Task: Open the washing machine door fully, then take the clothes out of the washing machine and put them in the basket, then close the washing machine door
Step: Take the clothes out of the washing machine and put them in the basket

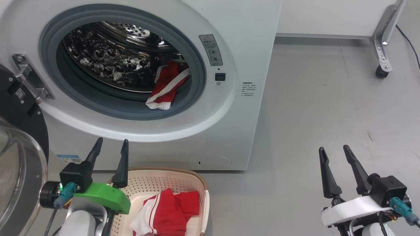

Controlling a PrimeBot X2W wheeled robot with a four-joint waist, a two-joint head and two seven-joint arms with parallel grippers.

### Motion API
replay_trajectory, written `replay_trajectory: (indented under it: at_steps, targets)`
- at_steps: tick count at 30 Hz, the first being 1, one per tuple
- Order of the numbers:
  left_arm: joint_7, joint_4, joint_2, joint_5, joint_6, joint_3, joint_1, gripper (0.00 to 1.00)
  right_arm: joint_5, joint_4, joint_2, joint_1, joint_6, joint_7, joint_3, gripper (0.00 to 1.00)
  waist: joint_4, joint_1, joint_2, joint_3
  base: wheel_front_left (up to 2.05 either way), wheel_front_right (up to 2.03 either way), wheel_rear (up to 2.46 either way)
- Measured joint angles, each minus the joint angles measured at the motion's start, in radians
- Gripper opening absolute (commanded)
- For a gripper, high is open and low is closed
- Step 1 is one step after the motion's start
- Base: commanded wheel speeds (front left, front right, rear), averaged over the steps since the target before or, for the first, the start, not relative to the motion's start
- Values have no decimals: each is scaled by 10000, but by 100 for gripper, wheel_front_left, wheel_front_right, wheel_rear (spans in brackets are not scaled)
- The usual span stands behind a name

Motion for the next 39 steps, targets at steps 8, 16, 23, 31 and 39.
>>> replay_trajectory:
  at_steps: [8, 16, 23, 31, 39]
  targets:
    - [0, -431, -10, 92, 12, -36, 403, 100, 0, -52, 0, 98, 0, 0, 33, 100, -68, 0, 0, -16, 0, 0, 0]
    - [0, -725, -15, 151, 12, -79, 579, 100, 0, -98, 0, 99, 0, 0, 31, 100, -107, 0, 0, -9, 0, 0, 0]
    - [0, -915, -19, 163, 13, -134, 793, 100, 0, -140, 0, 130, 0, 0, 21, 100, -119, 0, 0, 10, 0, 0, 0]
    - [0, -1097, -25, 165, 82, -140, 890, 100, 0, -159, 0, 130, 0, 0, 21, 100, -119, 0, 0, 78, 0, 0, 0]
    - [0, -1250, -31, 176, 82, -155, 933, 100, 0, -178, 4, 130, 0, 0, 21, 100, -132, 0, 0, 130, 0, 0, 0]
